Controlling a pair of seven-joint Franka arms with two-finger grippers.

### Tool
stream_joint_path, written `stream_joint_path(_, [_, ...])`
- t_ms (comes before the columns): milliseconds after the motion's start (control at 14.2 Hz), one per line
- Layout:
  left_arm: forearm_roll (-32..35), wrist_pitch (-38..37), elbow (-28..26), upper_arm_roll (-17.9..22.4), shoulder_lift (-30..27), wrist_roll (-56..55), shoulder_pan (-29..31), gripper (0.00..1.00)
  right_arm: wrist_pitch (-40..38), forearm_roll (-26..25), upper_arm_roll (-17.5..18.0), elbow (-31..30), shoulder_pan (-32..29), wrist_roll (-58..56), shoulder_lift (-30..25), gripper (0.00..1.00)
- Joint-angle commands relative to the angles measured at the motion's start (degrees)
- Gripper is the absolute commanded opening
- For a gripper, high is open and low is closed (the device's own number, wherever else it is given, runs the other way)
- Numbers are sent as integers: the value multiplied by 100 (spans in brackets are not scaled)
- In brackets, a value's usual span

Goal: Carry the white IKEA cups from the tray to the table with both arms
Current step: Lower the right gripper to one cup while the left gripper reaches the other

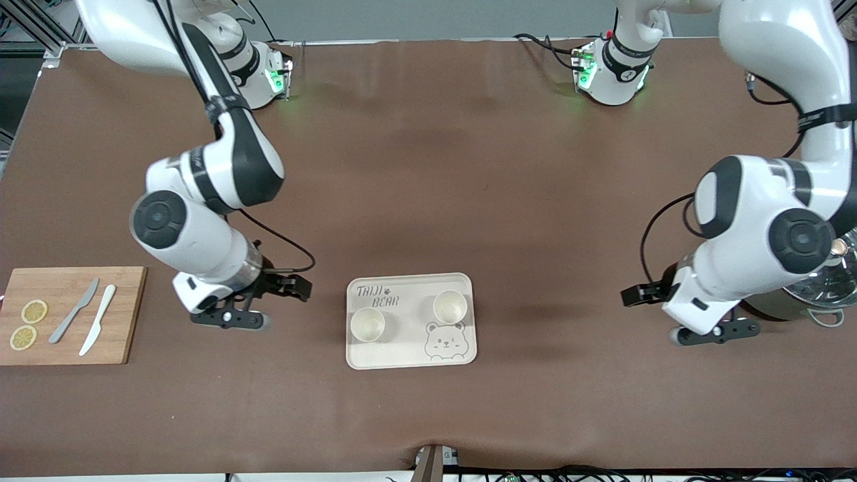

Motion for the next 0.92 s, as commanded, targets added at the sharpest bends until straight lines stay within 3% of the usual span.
stream_joint_path(0, [-84, 316, 102, 23, 347, -587, -265, 100, 284, 52, -44, 142, 169, 244, 292, 100])
stream_joint_path(848, [-84, 1889, 207, 32, 1165, -3260, -1312, 100, 1892, 16, -44, 142, 521, 526, 1320, 100])
